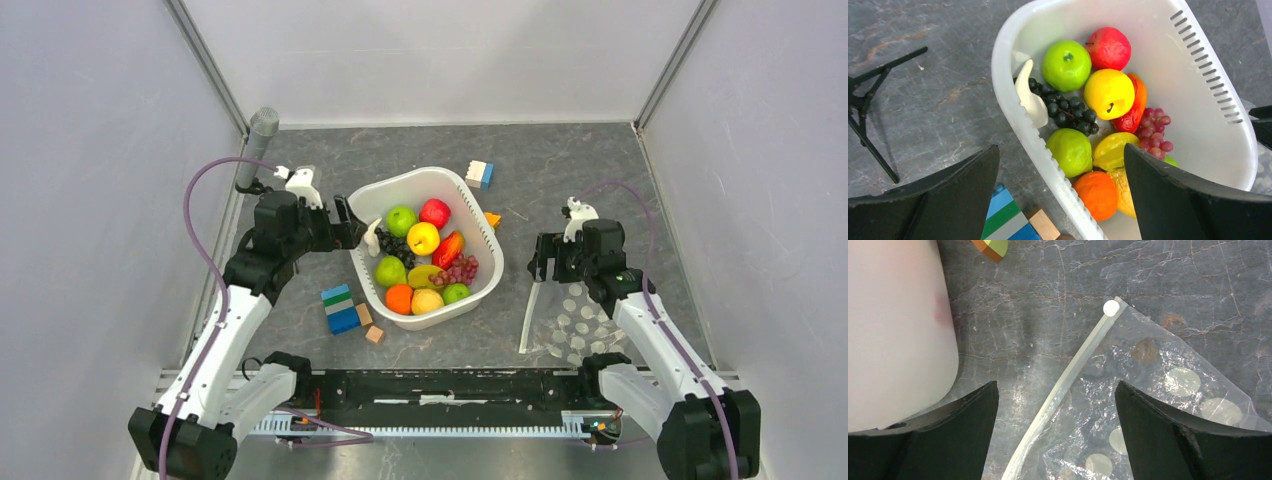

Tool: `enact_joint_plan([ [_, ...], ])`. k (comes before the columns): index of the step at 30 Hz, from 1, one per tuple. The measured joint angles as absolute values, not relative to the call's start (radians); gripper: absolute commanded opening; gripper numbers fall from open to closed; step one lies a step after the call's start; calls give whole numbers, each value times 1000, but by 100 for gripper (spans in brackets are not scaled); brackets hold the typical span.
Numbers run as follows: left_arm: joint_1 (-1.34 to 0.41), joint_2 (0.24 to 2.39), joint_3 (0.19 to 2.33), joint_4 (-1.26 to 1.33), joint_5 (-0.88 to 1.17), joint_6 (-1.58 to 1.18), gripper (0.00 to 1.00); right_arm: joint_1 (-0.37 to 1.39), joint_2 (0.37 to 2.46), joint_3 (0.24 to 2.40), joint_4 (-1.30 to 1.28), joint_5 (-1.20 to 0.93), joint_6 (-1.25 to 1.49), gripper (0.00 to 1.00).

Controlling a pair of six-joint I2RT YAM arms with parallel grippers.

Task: Place the food in the zip-top bag and seal the zipper
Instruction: Pick up the zipper food storage bag at the center of the board.

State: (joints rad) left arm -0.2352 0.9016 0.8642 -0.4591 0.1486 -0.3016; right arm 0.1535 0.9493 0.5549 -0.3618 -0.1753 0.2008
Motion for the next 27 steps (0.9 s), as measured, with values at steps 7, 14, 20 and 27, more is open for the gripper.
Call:
enact_joint_plan([
  [7,-235,860,852,-468,215,-314,100,206,907,553,-380,-139,202,77],
  [14,-235,718,779,-419,247,-349,100,371,929,506,-383,14,253,68],
  [20,-235,698,753,-377,290,-366,100,481,1008,476,-382,168,329,61],
  [27,-235,692,724,-340,326,-388,100,532,1009,421,-349,271,395,55],
])
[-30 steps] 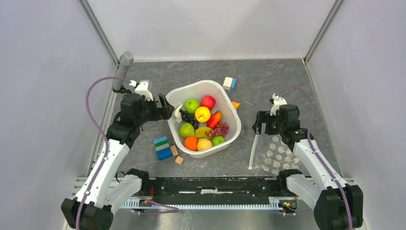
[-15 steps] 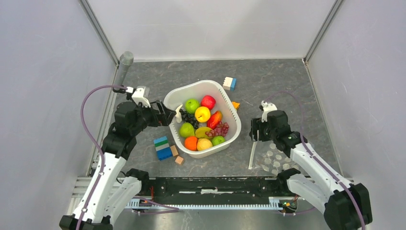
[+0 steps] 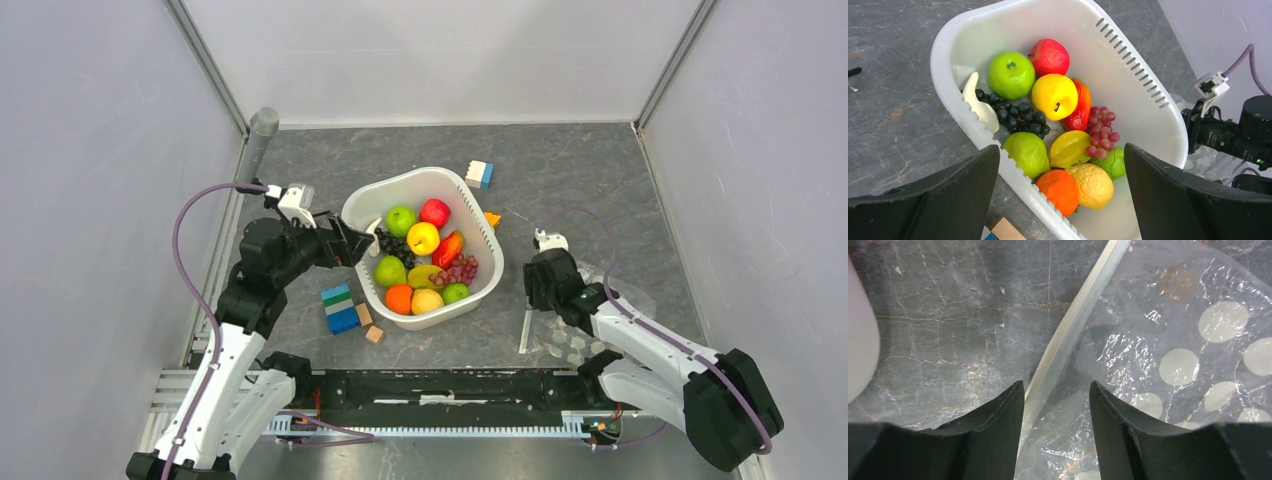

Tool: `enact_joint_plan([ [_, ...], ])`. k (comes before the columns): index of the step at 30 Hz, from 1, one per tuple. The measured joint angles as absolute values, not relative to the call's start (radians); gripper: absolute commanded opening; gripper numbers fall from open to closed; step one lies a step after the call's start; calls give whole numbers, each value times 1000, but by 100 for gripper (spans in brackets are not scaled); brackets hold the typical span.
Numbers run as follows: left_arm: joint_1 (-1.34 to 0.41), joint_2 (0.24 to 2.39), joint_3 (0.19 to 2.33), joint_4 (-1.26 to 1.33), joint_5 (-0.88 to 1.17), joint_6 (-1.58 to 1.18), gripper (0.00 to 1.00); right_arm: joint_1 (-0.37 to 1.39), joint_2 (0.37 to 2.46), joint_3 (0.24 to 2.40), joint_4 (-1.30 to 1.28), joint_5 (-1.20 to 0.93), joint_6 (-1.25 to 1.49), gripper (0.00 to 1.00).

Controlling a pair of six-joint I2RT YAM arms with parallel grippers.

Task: Place the food in the zip-top bag and seal the zipper
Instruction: Pick up the zipper food storage bag at the center of the board.

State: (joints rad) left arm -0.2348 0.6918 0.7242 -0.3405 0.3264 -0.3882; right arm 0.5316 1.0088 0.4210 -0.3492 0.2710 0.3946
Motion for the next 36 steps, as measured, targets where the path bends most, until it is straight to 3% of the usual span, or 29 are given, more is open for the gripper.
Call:
enact_joint_plan([
  [4,-235,692,722,-338,335,-392,100,555,1039,398,-323,291,414,43],
  [12,-235,685,722,-337,342,-392,100,576,1040,379,-272,297,441,6],
  [17,-235,685,722,-336,359,-393,100,576,976,364,-237,286,440,5],
  [18,-235,685,722,-334,366,-393,100,576,959,361,-233,283,440,0],
  [26,-268,693,717,-279,458,-397,100,576,785,356,-196,253,422,0],
  [36,-723,863,811,-260,318,-371,100,576,632,422,-273,325,416,0],
])
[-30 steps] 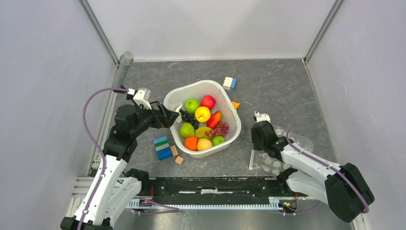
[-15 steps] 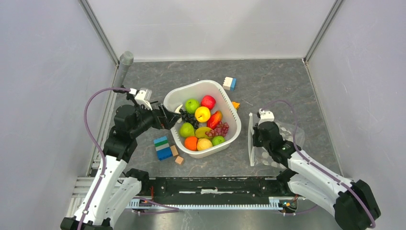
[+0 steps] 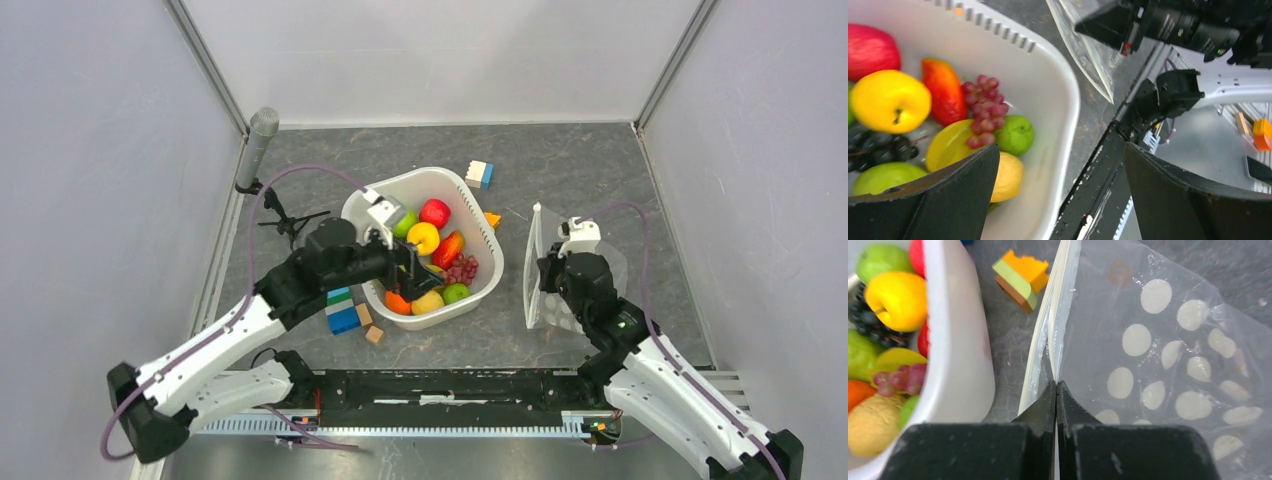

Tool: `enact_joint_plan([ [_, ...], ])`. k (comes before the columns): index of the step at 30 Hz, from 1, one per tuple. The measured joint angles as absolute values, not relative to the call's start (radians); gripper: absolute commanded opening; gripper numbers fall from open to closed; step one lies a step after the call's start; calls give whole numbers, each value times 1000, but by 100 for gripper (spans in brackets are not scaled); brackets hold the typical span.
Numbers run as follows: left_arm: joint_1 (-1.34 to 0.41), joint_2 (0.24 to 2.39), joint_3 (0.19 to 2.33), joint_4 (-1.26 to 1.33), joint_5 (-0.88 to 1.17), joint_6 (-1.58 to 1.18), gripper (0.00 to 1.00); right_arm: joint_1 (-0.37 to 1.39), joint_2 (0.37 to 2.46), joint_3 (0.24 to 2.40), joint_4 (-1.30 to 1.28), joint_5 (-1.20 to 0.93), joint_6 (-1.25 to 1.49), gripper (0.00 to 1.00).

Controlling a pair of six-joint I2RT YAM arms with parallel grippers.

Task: Place the food in the zip-top bag and seal the zipper
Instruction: Pick up the zipper food storage bag at the center of the board, then open the zipper of the food storage bag at the center of the board.

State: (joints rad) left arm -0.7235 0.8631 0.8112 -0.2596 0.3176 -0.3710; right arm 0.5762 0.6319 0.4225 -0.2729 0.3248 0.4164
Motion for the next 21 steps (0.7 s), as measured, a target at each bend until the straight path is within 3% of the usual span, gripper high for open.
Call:
enact_joint_plan([
  [8,-999,1143,1015,-207,184,-336,92,576,526,596,-360,352,395,0],
  [21,-1071,1465,1125,1,187,-349,76,576,480,641,-400,304,408,1],
])
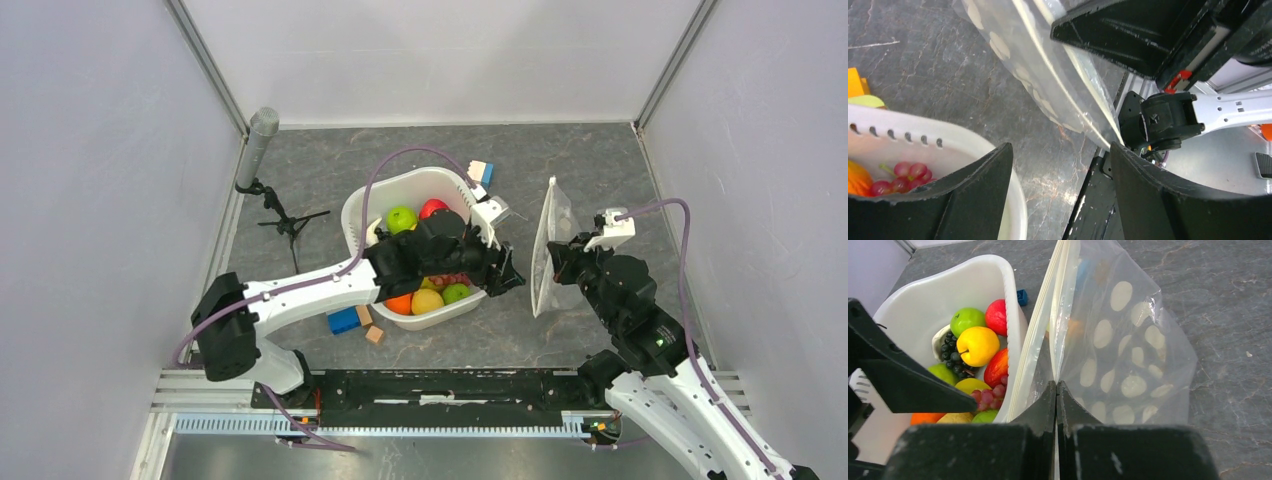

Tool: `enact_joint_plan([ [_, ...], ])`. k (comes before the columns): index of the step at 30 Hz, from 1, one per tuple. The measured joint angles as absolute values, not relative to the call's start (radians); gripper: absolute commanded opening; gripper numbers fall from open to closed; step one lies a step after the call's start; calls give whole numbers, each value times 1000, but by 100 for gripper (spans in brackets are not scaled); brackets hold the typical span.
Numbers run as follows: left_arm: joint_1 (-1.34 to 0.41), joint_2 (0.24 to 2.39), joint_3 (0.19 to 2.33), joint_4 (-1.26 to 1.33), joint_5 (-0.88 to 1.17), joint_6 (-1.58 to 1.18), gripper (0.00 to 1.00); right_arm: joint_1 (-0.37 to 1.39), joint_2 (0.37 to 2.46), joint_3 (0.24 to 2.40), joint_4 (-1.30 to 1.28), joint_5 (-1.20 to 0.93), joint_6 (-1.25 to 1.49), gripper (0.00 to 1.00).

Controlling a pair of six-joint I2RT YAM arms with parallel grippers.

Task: Place the food in the zip-top bag and seal the zipper
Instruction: Open the zipper of the food storage bag at the center of the board.

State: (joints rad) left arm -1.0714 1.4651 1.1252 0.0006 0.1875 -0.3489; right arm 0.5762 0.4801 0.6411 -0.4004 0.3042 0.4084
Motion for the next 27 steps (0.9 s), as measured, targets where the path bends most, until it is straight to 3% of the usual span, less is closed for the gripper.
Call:
enact_joint_plan([
  [5,-1081,1530,1170,48,193,-360,74,576,480,639,-400,283,420,1],
  [15,-1081,1622,1222,85,184,-380,42,576,473,622,-398,244,434,1],
  [19,-1081,1648,1230,81,167,-383,38,576,457,622,-399,244,434,2],
  [27,-1081,1652,1230,79,147,-385,2,576,449,622,-414,244,434,2],
])
